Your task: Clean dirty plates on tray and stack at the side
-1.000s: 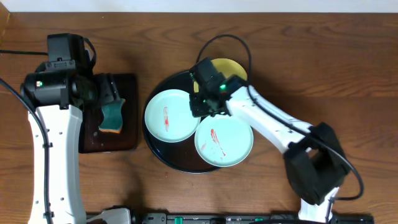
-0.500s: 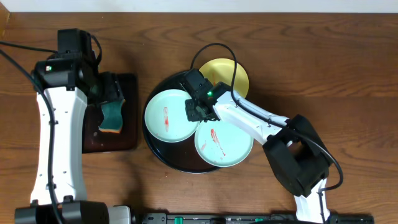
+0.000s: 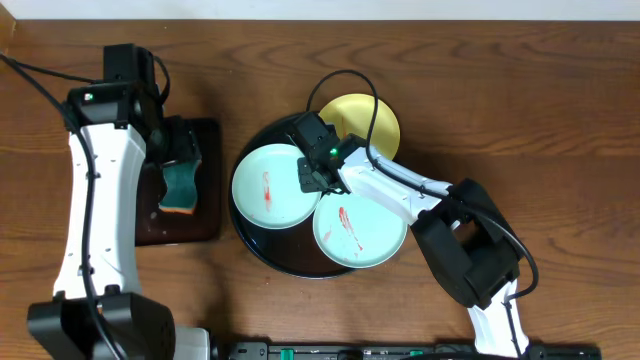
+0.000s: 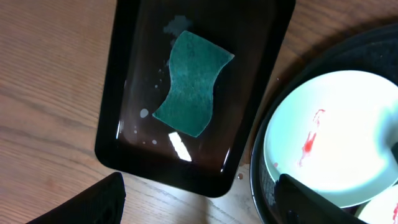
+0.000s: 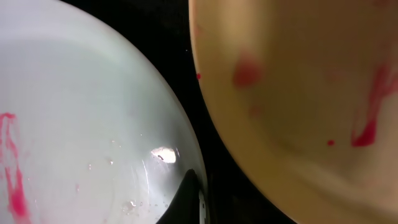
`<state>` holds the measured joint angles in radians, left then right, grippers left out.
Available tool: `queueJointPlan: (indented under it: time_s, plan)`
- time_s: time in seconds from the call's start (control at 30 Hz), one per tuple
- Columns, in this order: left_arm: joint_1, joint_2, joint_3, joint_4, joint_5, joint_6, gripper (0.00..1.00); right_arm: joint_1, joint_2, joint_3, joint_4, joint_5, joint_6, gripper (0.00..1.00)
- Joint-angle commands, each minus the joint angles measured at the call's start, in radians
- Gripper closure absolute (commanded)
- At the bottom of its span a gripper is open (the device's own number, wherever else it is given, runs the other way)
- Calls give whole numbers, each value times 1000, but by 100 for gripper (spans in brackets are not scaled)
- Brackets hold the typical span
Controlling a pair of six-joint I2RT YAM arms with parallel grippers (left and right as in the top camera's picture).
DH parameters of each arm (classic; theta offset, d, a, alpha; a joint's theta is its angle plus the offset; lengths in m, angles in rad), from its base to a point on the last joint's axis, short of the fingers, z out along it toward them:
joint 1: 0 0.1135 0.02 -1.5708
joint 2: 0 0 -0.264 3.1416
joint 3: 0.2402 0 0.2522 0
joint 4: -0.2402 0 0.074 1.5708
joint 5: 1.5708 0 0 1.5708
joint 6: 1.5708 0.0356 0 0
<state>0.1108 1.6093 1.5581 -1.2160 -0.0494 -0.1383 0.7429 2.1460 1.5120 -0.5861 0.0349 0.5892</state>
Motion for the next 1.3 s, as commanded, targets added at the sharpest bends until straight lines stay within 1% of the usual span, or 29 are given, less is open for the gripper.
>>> queueJointPlan:
  time_s: [0.0, 0.17, 0.27, 0.4, 0.6, 0.67, 0.77, 0.9, 0.97, 1.03, 1.27]
  plan:
    - [6, 38, -26, -6, -15, -13, 22, 7, 16, 10, 6, 21, 2, 99]
    - [6, 111, -70, -6, -15, 13, 23, 7, 16, 10, 5, 21, -3, 99]
    - [7, 170, -74, 8, -16, 81, 23, 7, 16, 10, 3, 21, -12, 99]
    - [25, 249, -74, 81, -16, 135, 24, 7, 16, 10, 0, 21, -23, 98]
    - [84, 342, -74, 147, -13, 146, 27, 7, 16, 2, -4, 21, -37, 96]
    - [102, 366, -74, 148, 12, 156, 28, 7, 16, -3, 4, 21, -37, 93]
    - [117, 401, -74, 152, 114, 234, 30, 7, 16, -3, 11, 21, -37, 92]
    - [118, 459, -74, 168, 128, 252, 30, 7, 16, -3, 11, 21, -37, 91]
    - [118, 489, -74, 179, 129, 251, 33, 7, 16, -4, 11, 21, -37, 92]
    - [118, 514, -74, 187, 128, 251, 38, 7, 16, -5, 11, 21, -37, 91]
    - [118, 541, -73, 190, 128, 250, 71, 7, 16, -9, 11, 21, -37, 92]
